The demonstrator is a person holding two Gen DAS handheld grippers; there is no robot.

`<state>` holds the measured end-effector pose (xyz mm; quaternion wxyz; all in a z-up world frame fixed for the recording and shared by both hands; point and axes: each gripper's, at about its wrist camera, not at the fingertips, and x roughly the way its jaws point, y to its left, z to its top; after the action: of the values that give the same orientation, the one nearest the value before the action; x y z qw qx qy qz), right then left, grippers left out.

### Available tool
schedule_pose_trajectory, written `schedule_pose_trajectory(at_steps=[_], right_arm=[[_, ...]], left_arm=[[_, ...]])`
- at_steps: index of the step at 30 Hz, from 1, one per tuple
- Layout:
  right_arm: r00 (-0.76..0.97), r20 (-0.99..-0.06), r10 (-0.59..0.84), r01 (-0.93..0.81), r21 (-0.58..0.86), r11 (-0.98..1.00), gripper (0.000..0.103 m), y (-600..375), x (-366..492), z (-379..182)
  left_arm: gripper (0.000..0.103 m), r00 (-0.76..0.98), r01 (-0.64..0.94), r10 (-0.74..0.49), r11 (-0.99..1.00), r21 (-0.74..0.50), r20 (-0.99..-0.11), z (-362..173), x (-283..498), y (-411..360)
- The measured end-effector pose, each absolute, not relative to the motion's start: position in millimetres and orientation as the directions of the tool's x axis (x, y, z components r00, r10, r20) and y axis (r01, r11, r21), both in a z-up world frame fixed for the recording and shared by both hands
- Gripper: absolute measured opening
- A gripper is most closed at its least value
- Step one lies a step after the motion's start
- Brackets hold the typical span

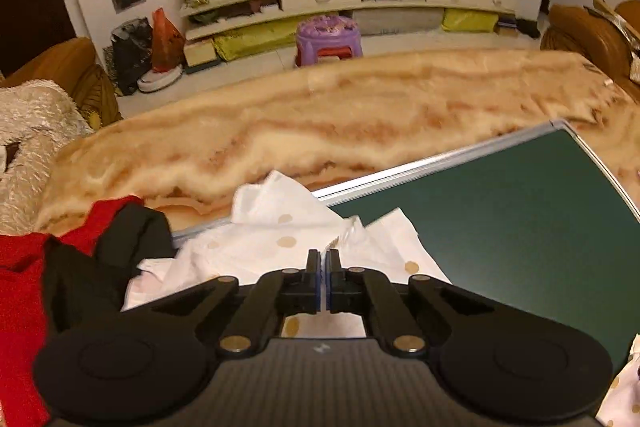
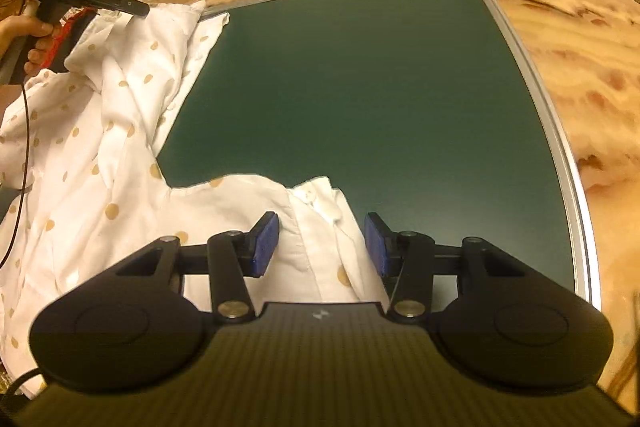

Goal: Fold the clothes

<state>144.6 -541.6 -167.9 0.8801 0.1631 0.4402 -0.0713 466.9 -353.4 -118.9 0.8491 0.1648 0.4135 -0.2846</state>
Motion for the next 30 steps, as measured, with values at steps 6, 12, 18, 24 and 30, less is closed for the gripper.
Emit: schedule_pose_trajectory(at_steps=[6, 12, 18, 24, 30], right_arm=[[0.603, -0.797, 0.045, 0.212, 0.215, 0.953, 0.010, -521.1, 144.2, -168.7], [0.771, -0.590, 0.238, 0.151, 0.532, 0.833, 0.008, -532.2, 107.7, -116.1], [0.818, -0.305, 0.487, -0.164, 0.688, 0.707, 0.008, -490.8, 87.0, -37.1], [0.623, -0.230, 0.747, -0.358, 0.766, 0.534, 0.008, -394.4, 144.7, -47.9], [0.478, -0.253, 0.841, -0.342, 0.829, 0.443, 0.008, -319.9, 198.2, -92.5]], left_arm=[[0.001, 0.501, 0.590, -0.376, 0.807, -0.010, -0.780, -94.8, 473.7, -342.0], [0.001, 0.512, 0.585, -0.423, 0.809, -0.057, -0.747, -61.9, 475.0, -338.3], [0.001, 0.545, 0.548, -0.407, 0.835, -0.055, -0.733, -35.1, 479.3, -307.2], [0.001, 0.545, 0.477, -0.326, 0.878, -0.035, -0.773, -62.0, 503.7, -256.8], [0.002, 0.495, 0.460, -0.330, 0.885, -0.080, -0.804, -96.1, 520.6, -235.7]])
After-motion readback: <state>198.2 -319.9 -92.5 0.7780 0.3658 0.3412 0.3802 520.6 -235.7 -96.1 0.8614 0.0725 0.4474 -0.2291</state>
